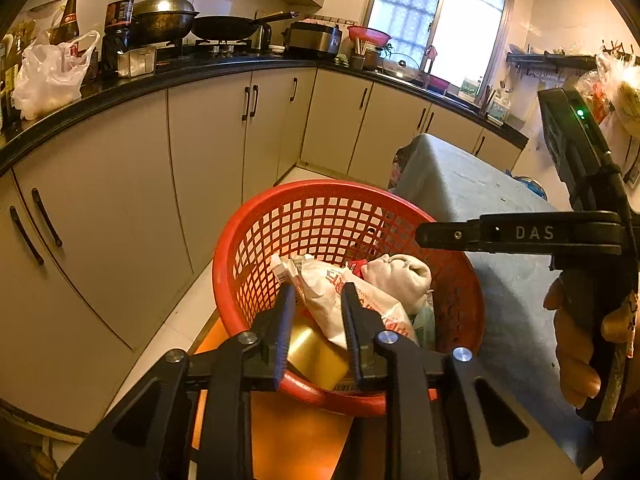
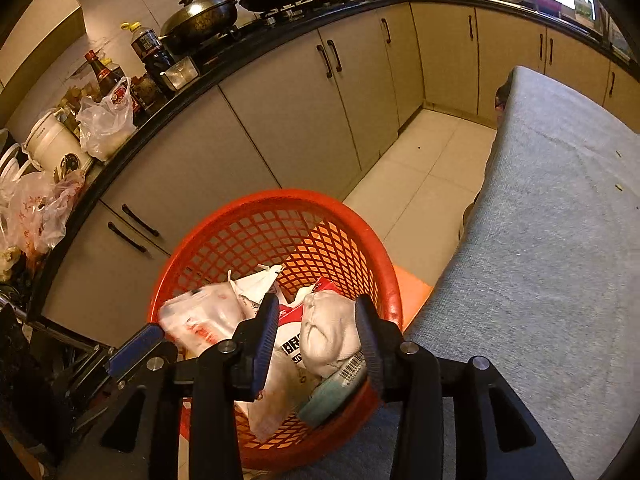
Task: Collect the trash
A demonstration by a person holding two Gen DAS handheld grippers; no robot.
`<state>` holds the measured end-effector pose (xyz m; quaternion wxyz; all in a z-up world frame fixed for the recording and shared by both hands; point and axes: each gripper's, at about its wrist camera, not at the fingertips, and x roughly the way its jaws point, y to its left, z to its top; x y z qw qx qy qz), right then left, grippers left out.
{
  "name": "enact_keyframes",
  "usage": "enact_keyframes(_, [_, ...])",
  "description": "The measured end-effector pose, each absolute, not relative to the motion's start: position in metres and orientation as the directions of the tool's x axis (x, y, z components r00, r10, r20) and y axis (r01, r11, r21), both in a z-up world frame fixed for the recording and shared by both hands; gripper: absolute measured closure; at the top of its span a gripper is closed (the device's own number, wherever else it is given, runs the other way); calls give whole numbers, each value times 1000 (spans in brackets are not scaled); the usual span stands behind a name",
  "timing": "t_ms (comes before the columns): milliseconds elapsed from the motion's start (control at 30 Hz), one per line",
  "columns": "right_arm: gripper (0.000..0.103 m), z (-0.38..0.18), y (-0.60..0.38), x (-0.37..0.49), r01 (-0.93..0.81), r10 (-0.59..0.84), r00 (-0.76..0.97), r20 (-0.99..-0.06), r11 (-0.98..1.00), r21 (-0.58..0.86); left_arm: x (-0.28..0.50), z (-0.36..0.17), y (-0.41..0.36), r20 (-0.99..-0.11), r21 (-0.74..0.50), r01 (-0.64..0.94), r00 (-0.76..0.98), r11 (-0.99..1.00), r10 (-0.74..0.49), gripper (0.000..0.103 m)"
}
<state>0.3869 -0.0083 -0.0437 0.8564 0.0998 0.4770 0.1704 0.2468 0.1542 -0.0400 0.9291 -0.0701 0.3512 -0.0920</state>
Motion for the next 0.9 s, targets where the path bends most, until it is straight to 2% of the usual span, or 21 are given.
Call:
enact_keyframes(67, [60, -42, -11, 385, -194, 385, 492, -781, 923, 333, 246, -40, 152, -635, -190, 117, 742, 975, -213, 69])
enact_keyframes(167, [60, -38, -14, 382, -193, 380, 502, -777, 925, 328, 246, -36, 151, -631, -194, 113, 746, 974, -212, 65])
enact_keyframes(200, [58, -37, -16, 381, -192, 378, 506, -775, 926, 326, 244, -35, 152, -623, -201, 105, 754, 974, -209, 63])
enact_keyframes(267, [54, -32, -20, 378, -188, 372, 518, -770, 928, 322, 241, -31, 154, -612, -203, 78, 768, 976, -189, 52])
enact_keyframes(333, [52, -27, -24, 375, -185, 360, 534, -765, 932, 310, 237, -24, 155, -592, -212, 66, 785, 975, -182, 49])
enact_keyframes(400, [44, -22, -28, 370, -179, 340, 555, -759, 940, 291, 232, -18, 154, -579, -208, 55, 798, 977, -168, 45])
enact_keyframes(567, [32, -10, -36, 356, -168, 283, 601, -748, 959, 227, 219, -4, 151, -538, -187, -1, 837, 982, -102, 18])
enact_keyframes(667, [22, -5, -42, 345, -155, 237, 626, -743, 972, 179, 218, 0, 148, -537, -164, -47, 842, 985, -49, 15])
enact_keyframes(900, [12, 3, -62, 316, -104, 132, 676, -725, 991, 84, 215, 1, 141, -594, -56, -200, 794, 978, 128, 15])
